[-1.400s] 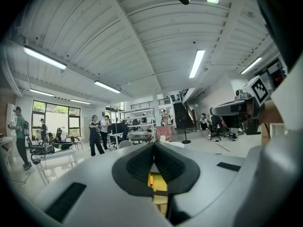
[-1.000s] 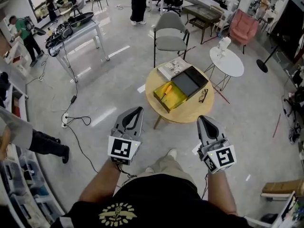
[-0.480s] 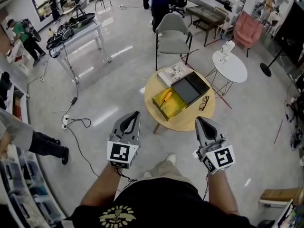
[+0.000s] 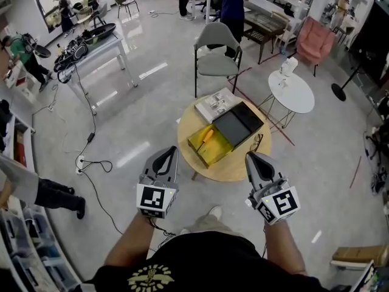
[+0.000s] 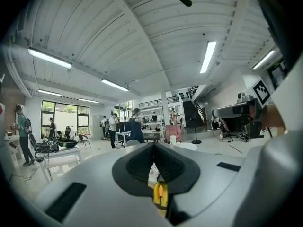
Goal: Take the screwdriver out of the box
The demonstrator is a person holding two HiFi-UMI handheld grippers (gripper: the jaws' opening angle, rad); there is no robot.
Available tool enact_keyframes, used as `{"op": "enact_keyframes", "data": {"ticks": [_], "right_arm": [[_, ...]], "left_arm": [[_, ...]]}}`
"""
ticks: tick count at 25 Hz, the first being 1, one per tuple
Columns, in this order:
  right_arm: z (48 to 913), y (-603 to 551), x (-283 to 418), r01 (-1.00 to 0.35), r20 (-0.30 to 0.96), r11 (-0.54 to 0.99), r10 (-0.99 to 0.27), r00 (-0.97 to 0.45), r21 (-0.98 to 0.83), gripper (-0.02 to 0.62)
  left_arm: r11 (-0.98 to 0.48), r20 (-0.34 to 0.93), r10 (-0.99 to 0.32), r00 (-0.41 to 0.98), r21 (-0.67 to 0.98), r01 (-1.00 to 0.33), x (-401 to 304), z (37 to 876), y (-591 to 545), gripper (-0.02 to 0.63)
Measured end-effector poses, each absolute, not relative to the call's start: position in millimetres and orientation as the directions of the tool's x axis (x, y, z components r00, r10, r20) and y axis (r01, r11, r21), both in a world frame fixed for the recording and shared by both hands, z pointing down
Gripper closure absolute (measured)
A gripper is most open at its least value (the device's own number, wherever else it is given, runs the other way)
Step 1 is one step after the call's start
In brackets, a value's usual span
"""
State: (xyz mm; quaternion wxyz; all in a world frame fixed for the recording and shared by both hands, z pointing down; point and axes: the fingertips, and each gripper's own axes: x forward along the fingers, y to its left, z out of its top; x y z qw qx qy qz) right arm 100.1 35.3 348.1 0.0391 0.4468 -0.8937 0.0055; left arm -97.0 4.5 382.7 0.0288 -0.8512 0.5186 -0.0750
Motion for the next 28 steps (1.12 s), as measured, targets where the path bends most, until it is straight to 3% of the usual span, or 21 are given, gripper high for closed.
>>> {"op": "enact_keyframes", "data": {"ticks": [28], "right_arm": [[351, -53, 162, -0.703, 0.078, 0.711, -0.701, -0.709, 0.005, 0.580]], "left_arm": [[-0.386, 0.106, -0.921, 0.374, -0.139, -0.912, -27, 367, -69, 0.589]]}}
